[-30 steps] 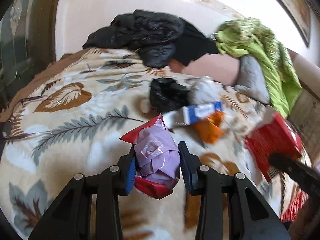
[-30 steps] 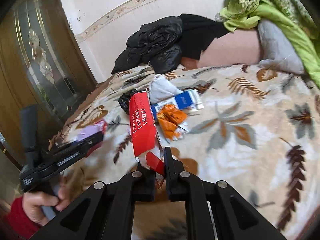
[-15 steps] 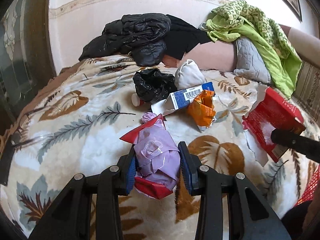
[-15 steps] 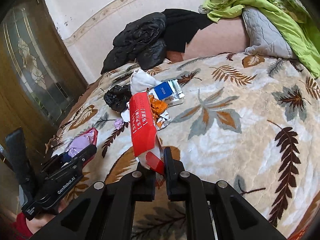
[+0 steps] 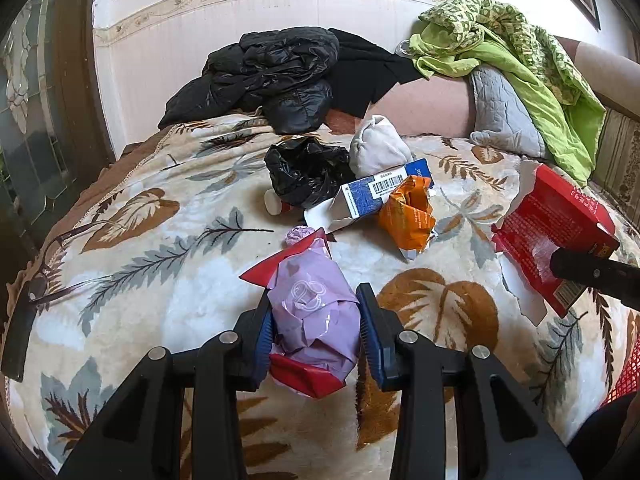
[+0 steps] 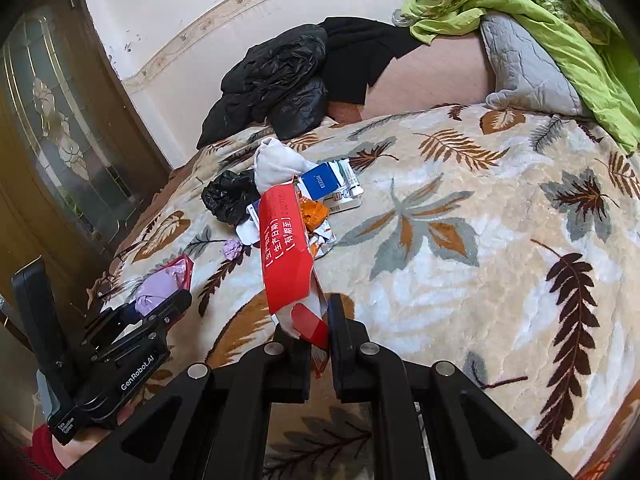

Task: Collect trash
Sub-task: 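Lift the lilac bag and red torn box with both tools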

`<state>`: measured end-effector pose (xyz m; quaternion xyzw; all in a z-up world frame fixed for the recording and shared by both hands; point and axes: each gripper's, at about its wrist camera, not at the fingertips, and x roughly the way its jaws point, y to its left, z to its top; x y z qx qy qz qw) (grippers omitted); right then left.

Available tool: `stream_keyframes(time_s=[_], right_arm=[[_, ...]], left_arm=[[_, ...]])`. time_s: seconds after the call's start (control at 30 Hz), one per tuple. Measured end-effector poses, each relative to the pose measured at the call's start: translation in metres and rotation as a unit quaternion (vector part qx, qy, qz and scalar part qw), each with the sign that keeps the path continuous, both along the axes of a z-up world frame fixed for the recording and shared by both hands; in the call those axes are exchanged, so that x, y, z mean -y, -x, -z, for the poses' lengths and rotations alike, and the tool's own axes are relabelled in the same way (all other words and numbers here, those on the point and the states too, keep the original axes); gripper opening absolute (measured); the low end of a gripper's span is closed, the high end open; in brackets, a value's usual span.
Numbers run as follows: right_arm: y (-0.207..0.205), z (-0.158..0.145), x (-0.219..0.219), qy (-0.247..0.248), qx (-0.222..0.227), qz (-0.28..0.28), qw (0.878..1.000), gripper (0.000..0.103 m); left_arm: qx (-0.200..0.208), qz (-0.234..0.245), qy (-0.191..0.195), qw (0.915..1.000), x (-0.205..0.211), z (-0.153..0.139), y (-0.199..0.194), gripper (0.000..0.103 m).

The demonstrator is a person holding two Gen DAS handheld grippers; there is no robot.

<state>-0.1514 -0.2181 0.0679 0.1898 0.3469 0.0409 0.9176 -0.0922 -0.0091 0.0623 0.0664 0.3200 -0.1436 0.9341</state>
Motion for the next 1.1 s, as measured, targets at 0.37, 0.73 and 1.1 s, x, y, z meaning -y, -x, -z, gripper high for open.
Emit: stream_keyframes(time_s=[0.37, 0.73, 1.1], right_arm=[[0.0021, -0.0006, 0.0026, -0.001, 0.002, 0.003, 1.000, 0.009], [0.0025, -0.0010, 0.0025, -0.001, 0.002, 0.004, 1.000, 0.009], [0.0034, -0.0010, 0.0039, 0.000, 0.002, 0.005, 1.000, 0.009]], left_arm=[[-0.001, 0.000, 0.001, 1.0000, 0.0003, 0.0001, 0.0000, 0.037], [-0.002, -0.001, 0.001, 1.0000, 0.0011, 0.0000, 0.0003, 0.037], [-0.002, 0.003, 0.000, 1.0000, 0.0023, 0.0026, 0.0017, 0.037]])
